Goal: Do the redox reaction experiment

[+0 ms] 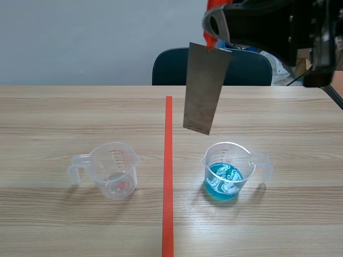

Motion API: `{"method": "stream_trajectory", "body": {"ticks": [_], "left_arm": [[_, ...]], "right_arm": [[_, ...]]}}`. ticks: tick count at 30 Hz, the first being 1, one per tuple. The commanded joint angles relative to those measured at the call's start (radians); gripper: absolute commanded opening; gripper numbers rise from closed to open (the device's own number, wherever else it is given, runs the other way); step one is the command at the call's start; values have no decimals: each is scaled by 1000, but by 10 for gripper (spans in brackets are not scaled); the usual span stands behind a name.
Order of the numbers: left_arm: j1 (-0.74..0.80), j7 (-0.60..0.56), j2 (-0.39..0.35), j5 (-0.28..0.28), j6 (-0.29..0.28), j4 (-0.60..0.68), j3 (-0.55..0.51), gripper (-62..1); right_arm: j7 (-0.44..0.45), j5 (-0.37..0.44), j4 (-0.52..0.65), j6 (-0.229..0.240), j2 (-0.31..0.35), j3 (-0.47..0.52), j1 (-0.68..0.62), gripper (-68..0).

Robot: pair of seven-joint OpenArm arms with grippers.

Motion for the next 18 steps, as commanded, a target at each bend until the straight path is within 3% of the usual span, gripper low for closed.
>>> {"method": "stream_trajectory", "body": {"ticks": [1, 10, 18], "left_arm": [[-1, -6, 7, -14, -12, 13, -11, 14], [-1, -6, 7, -14, -47, 48, -11, 14], [-1, -144, 8, -14, -130, 60, -11, 14]], "right_arm": [[-2, 6, 3, -14, -17, -22, 45, -665], [-44, -74, -19, -91, -163, -215, 204, -665], [-66, -103, -132, -101, -292, -373, 330, -665]]}}
